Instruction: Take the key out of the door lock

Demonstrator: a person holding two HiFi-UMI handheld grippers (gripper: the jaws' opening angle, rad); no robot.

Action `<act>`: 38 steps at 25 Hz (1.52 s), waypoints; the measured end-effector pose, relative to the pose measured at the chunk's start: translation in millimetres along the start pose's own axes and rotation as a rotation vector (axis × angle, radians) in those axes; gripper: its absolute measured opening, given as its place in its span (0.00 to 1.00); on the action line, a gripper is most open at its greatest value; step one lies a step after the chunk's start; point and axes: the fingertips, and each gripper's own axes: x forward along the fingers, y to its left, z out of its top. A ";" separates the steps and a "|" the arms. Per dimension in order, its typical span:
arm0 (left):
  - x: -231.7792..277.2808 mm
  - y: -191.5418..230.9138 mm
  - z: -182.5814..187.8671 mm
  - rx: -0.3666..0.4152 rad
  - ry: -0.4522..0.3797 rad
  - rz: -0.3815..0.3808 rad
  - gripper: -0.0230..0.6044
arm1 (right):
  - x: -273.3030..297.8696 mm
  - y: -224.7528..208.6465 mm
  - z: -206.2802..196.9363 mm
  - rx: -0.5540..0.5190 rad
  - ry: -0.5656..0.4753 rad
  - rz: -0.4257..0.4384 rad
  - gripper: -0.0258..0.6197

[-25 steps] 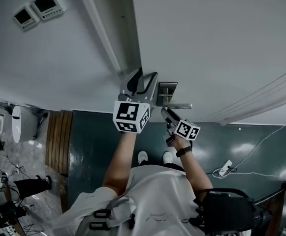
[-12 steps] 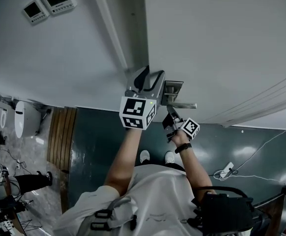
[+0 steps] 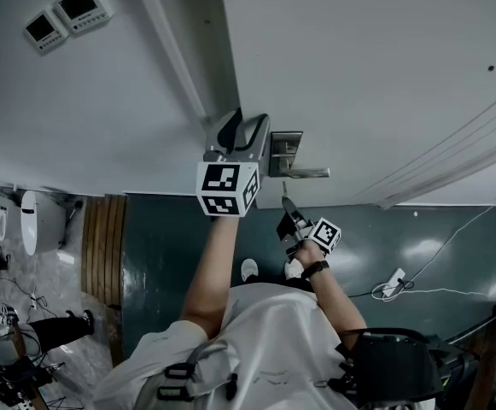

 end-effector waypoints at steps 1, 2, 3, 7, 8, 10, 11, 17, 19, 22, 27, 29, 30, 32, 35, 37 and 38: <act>0.0 -0.4 0.4 0.000 -0.009 -0.003 0.36 | -12.6 -5.8 -4.7 -0.010 0.009 -0.020 0.08; 0.0 -0.8 0.5 -0.001 -0.017 -0.007 0.36 | -24.3 -8.6 -7.4 -0.041 0.021 -0.044 0.08; 0.2 -1.0 0.6 0.000 -0.024 -0.012 0.36 | -34.3 -7.5 -8.1 -0.082 0.031 -0.066 0.08; 0.2 0.6 0.6 0.006 -0.039 -0.020 0.35 | -54.6 31.1 5.1 -0.277 0.016 -0.036 0.08; -1.6 2.0 0.3 0.007 -0.040 -0.012 0.34 | -57.6 42.8 10.4 -0.330 0.001 -0.020 0.08; -10.7 5.5 0.8 0.011 -0.052 0.016 0.24 | -67.9 57.2 21.0 -0.416 -0.040 -0.033 0.08; -16.9 5.4 1.3 0.015 -0.062 0.021 0.20 | -74.6 62.7 26.6 -0.459 -0.063 -0.050 0.08; -53.5 -3.0 -13.3 0.011 -0.068 -0.032 0.06 | -100.2 111.9 42.0 -0.756 -0.140 -0.158 0.08; -64.8 -8.0 -28.6 -0.013 -0.045 -0.050 0.04 | -105.0 134.8 37.8 -0.869 -0.136 -0.188 0.08; -76.7 -19.0 -50.8 -0.041 -0.006 -0.052 0.04 | -105.5 172.3 36.1 -1.050 -0.129 -0.204 0.08; -97.4 -65.5 -64.5 -0.011 0.011 -0.045 0.04 | -112.2 227.9 42.0 -1.295 -0.190 -0.200 0.08; -106.3 -83.3 -63.3 0.003 0.003 -0.011 0.04 | -113.2 242.2 44.5 -1.328 -0.198 -0.162 0.08; -112.8 -92.7 -63.3 0.003 0.001 0.013 0.04 | -116.6 247.1 44.2 -1.338 -0.193 -0.143 0.08; -127.8 -114.2 -65.2 0.014 0.002 0.056 0.04 | -130.5 254.1 41.2 -1.375 -0.170 -0.122 0.08; -146.4 -141.9 -75.4 0.096 0.033 0.091 0.04 | -156.0 255.7 35.1 -1.485 -0.138 -0.133 0.08; -164.3 -145.0 -77.7 0.131 0.059 0.130 0.04 | -165.5 254.8 27.4 -1.510 -0.126 -0.127 0.08; -175.4 -143.7 -76.6 0.128 0.068 0.153 0.04 | -168.0 253.8 21.2 -1.495 -0.117 -0.119 0.08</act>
